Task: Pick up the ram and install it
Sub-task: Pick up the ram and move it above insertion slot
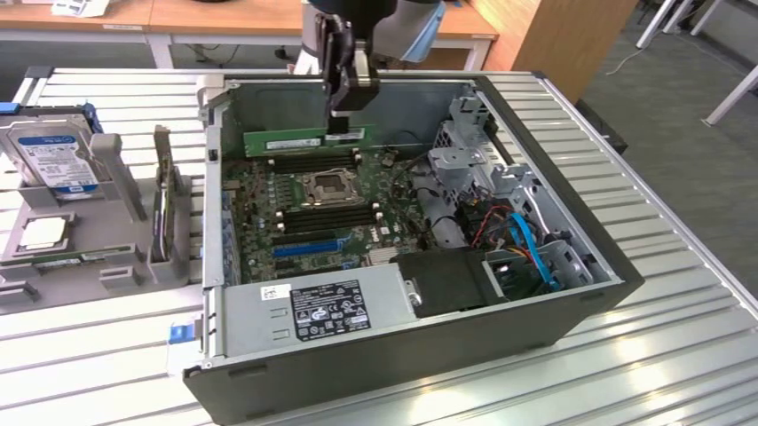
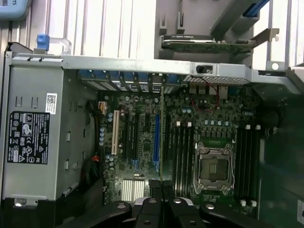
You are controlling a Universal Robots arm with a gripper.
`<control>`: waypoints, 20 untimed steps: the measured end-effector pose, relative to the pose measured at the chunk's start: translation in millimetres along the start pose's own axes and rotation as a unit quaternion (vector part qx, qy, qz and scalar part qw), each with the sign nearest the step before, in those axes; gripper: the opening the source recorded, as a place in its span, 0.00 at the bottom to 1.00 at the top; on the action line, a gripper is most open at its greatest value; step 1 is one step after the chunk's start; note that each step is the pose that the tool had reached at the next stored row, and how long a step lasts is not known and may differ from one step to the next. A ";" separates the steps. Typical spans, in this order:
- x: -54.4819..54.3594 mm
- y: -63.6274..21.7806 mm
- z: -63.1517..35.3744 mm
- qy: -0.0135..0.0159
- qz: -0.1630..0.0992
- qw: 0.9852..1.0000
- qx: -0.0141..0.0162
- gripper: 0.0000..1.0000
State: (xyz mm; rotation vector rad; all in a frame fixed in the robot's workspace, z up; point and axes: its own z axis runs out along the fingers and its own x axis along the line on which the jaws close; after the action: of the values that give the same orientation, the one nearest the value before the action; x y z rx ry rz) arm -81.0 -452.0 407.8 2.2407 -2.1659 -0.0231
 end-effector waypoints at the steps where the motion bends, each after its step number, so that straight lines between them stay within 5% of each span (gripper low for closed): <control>1: 0.1 -2.6 -0.1 0.000 0.000 1.000 0.000 0.12; 13: 1.1 -32.7 -0.9 0.000 0.000 1.000 0.000 0.12; 20: 1.2 -35.1 -1.0 0.000 0.000 1.000 0.000 0.12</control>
State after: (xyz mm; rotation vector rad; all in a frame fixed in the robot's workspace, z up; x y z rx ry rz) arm -45.8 -452.0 407.9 2.2412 -2.1652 -0.0231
